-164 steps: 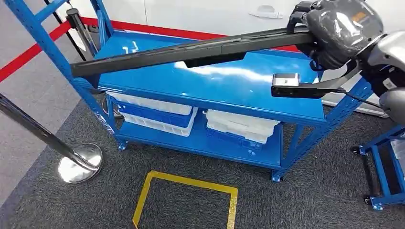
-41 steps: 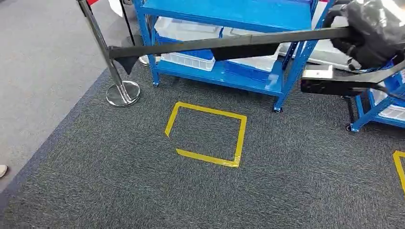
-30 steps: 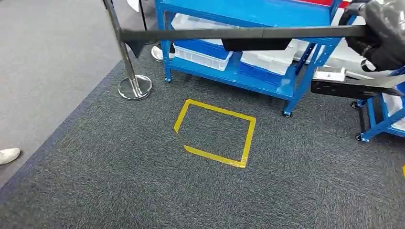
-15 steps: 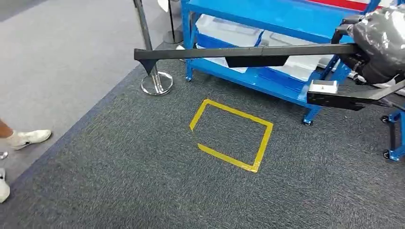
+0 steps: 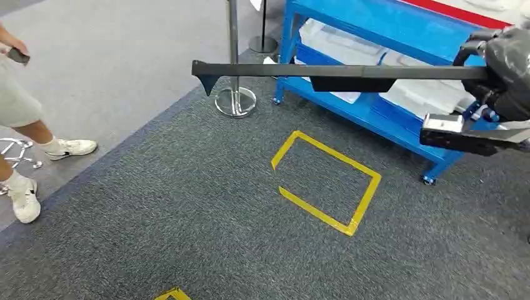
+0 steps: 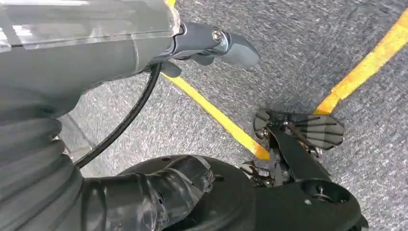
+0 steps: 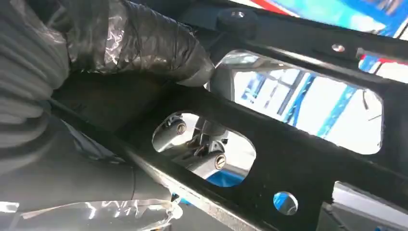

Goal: Take the parts from the cabinet and place them on the table.

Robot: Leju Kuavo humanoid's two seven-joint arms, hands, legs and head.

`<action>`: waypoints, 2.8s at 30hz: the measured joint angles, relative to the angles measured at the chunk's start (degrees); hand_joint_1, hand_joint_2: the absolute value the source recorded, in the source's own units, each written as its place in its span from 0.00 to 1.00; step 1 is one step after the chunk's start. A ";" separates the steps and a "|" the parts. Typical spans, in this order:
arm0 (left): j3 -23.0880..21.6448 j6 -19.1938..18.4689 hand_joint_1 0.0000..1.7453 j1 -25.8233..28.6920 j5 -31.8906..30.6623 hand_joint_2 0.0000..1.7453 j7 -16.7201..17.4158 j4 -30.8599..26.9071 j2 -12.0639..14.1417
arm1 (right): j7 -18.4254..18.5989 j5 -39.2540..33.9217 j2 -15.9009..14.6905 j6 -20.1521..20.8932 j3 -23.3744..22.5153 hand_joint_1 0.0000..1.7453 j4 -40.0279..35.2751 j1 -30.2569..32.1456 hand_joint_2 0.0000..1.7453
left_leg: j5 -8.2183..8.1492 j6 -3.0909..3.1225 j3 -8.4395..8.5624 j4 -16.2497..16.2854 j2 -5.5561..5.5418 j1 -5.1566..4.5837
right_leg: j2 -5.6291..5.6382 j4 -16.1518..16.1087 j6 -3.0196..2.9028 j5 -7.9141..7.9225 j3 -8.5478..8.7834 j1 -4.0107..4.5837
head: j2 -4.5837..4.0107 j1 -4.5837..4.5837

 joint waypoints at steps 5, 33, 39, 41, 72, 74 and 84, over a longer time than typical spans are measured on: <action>0.02 0.53 0.00 -0.11 -0.20 1.00 0.48 0.00 -0.42 | -0.24 -0.70 -2.13 -0.02 -3.20 1.00 -1.71 1.63 1.00 | 0.77 -0.69 -0.87 0.13 -3.02 0.02 | 3.58 -15.44 -2.52 6.39 7.13 0.82 | 0.00 -0.07; 0.09 -1.03 0.00 0.03 -1.31 1.00 0.13 0.00 -0.31 | -0.72 -4.22 -8.81 5.49 -15.13 1.00 -6.54 9.26 1.00 | -0.37 -1.11 -0.45 0.94 -2.71 0.45 | 1.59 -10.04 -1.39 5.31 4.92 -0.24 | 0.00 -0.22; 0.11 -1.38 0.00 0.07 -1.31 1.00 -0.31 0.00 -0.61 | -0.61 -5.03 -9.84 5.79 -16.48 1.00 -7.26 8.68 1.00 | 0.57 -2.92 -1.70 0.75 -5.89 0.60 | 1.84 -15.78 -2.31 6.27 7.01 -0.17 | 0.00 -0.24; 0.11 -0.92 0.00 -0.07 -1.33 1.00 0.35 0.00 -0.59 | -0.74 -4.41 -9.62 5.99 -16.29 1.00 -7.30 8.18 1.00 | -2.48 -3.09 -3.62 4.93 -0.13 0.18 | 0.33 -16.26 -2.65 6.56 7.39 -0.13 | 0.00 -0.37; 0.96 0.52 0.00 -0.18 -1.33 1.00 0.44 0.00 -0.18 | -0.90 0.57 -7.68 1.75 -21.84 1.00 -7.54 21.64 1.00 | -2.96 -2.79 -4.56 6.36 0.90 -0.15 | 0.00 -16.40 -2.04 6.27 7.81 -0.52 | 0.00 -0.24; 0.96 0.50 0.00 -0.21 -1.42 1.00 0.44 0.00 -0.18 | -1.12 0.57 -7.68 1.70 -23.24 1.00 -7.68 22.71 1.00 | -6.73 -3.04 -8.30 14.79 1.89 0.06 | -1.55 -16.32 -2.29 6.10 7.82 -0.17 | 0.00 -0.24; 0.98 -0.04 0.00 -0.18 -2.36 1.00 0.87 0.00 -0.15 | -1.66 0.30 -8.11 1.81 -28.44 1.00 -8.18 28.32 1.00 | -0.33 -1.57 -0.38 0.27 4.55 -0.76 | -7.82 -15.64 -0.76 5.02 8.25 0.47 | -0.02 -0.24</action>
